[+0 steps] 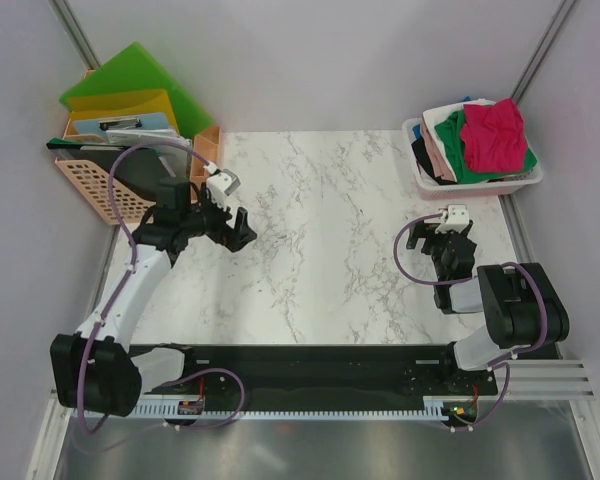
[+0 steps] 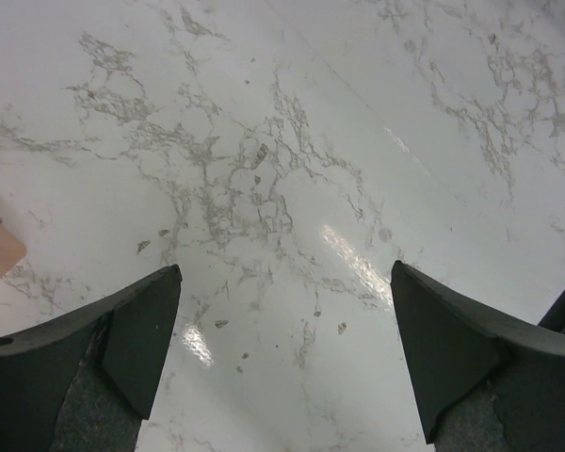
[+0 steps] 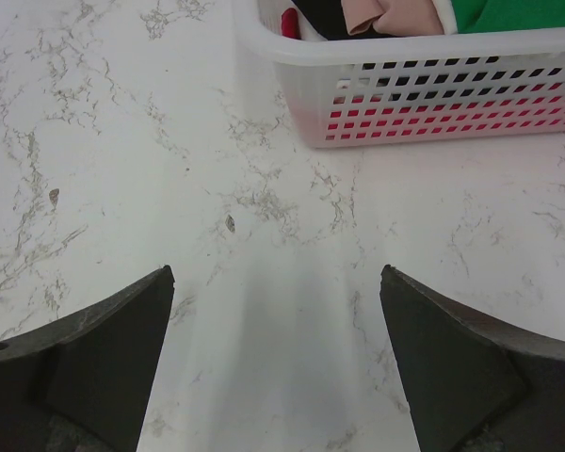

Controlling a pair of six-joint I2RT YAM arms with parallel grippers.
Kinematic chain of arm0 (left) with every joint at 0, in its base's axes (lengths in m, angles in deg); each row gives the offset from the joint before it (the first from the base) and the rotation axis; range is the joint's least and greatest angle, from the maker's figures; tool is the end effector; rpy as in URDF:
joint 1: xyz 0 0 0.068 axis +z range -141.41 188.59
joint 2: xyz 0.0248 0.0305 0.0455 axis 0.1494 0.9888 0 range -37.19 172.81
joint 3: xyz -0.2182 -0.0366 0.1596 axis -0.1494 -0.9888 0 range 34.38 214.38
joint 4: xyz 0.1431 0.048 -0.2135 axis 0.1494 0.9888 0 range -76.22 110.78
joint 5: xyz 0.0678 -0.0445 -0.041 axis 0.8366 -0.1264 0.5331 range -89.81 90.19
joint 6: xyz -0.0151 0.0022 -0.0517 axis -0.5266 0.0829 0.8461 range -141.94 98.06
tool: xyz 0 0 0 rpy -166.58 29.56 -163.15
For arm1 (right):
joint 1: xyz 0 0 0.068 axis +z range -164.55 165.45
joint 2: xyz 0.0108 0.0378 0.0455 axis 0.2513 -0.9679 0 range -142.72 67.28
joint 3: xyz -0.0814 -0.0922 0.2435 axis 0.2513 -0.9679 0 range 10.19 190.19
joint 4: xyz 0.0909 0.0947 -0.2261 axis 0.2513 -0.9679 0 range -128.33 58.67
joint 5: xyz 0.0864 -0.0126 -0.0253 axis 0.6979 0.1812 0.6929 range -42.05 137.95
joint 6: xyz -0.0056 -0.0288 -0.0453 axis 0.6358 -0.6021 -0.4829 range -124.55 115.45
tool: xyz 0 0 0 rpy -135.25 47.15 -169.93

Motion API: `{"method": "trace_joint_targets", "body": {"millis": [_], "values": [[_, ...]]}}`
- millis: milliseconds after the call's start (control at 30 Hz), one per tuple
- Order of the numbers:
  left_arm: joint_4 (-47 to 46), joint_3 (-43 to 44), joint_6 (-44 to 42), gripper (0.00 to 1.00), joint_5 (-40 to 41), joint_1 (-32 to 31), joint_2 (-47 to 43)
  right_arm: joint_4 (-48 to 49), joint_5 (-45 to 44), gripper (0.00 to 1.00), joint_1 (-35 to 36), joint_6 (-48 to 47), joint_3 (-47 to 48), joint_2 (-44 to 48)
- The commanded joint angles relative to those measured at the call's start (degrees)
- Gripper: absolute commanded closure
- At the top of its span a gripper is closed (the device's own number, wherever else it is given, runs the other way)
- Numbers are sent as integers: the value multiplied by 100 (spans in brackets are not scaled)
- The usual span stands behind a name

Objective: Fold and stack the t-shirts
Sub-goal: Grab crumpled tshirt from bin with the right arm

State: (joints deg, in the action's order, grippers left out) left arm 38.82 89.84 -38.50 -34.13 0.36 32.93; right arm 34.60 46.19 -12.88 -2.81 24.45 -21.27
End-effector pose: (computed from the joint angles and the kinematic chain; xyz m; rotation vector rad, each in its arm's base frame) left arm 0.2564 -0.0573 0.2917 0.7708 2.0458 -0.5926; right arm 0.2458 0.0061 0.1419 0.0237 1.7166 0.0178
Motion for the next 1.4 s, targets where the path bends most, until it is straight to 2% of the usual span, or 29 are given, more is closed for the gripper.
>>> {"method": "trace_joint_targets", "body": {"millis": [0,100,167,233,367,467,500,667,933,1100,1300,1367], "values": [[-955,-272,477,0,712,-3,-544,192,35,2,9,64,-11,40],[-1106,-133,741,0,1496,-3,-518,192,35,2,17,72,-2,40],[-1132,-80,864,0,1665,-3,-491,192,35,2,9,72,6,49],[-1255,-123,952,0,1500,-3,-552,192,27,2,9,64,-2,49],[-1247,-211,1137,0,543,-38,-571,192,27,2,9,55,-2,40],[-1256,-334,971,0,830,-231,-579,192,27,2,9,64,-2,49],[-1273,-395,927,0,1153,-267,-571,192,27,2,17,72,-2,40],[-1282,-606,610,0,1525,-276,-658,192,35,2,9,64,-2,40],[-1738,-1213,847,0,1270,-267,-1203,192,27,2,9,64,-2,31],[-1625,-1265,435,0,1972,-136,-704,192,35,2,9,64,-2,49],[-2240,-1319,347,0,2166,102,113,192,35,2,17,72,-2,49],[-2275,-1371,232,0,2525,128,369,175,35,2,17,64,-2,40]]}}
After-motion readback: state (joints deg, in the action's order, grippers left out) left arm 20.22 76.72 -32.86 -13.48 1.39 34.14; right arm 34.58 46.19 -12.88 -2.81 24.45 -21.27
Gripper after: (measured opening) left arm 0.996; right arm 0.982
